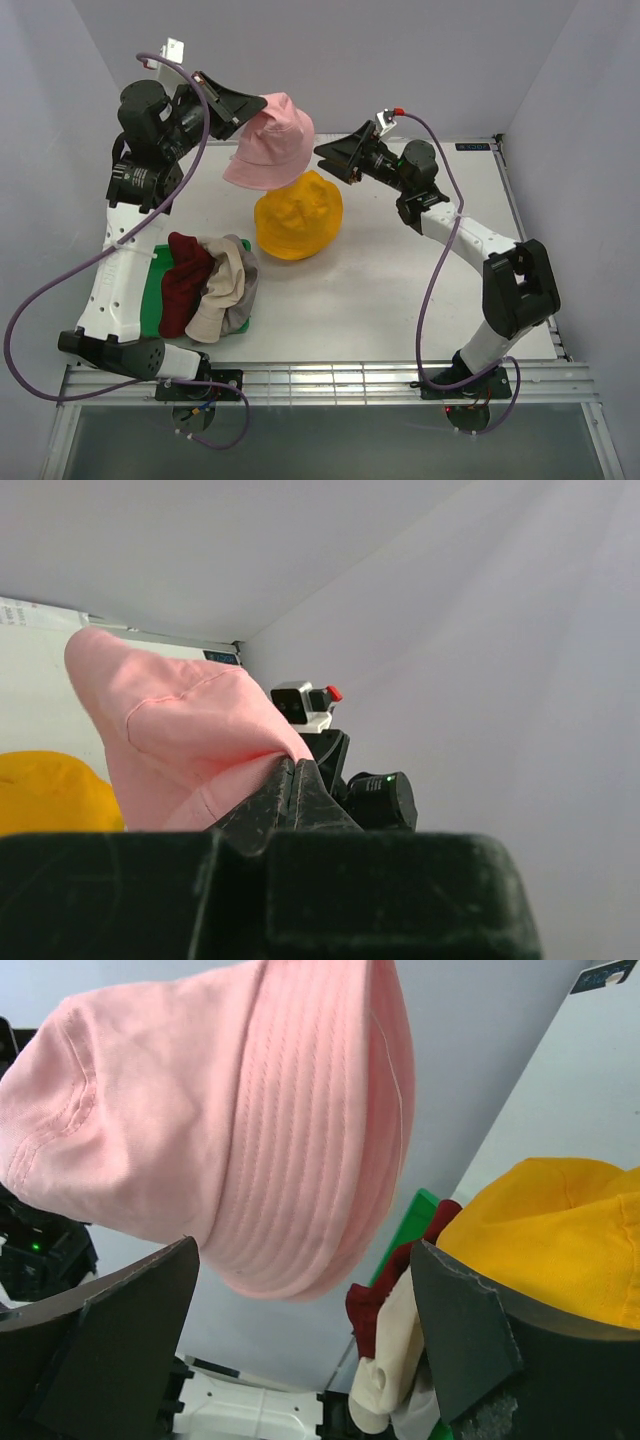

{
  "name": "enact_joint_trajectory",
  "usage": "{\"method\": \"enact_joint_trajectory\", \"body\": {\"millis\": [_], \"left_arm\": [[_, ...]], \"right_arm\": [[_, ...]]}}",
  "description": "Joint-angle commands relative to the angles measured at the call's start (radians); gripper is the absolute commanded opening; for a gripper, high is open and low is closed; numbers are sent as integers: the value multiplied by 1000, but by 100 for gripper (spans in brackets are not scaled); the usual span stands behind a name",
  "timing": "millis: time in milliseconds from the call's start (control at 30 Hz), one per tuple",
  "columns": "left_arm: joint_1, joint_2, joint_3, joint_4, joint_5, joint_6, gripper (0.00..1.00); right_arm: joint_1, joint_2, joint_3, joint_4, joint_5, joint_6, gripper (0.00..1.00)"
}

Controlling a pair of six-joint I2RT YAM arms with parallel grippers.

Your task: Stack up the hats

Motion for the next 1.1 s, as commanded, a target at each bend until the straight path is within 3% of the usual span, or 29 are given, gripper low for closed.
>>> {"method": "enact_joint_trajectory", "body": {"millis": [0,400,700,867,1067], "left_arm": [[-28,-25,-27,97,-37,-35,0],[-114,13,-48,161,-95,-52,0],[-148,13,-65,161,-130,-45,0],[-154,7,-82,161,-141,-40,0],[-156,-1,-104,157,-153,-34,0]], "right_arm": [[2,11,-50,253,47,120,91],[31,57,-70,375,127,237,91],[35,86,-174,566,176,364,91],[35,92,-177,594,189,392,87],[37,102,-177,648,199,436,71]]}}
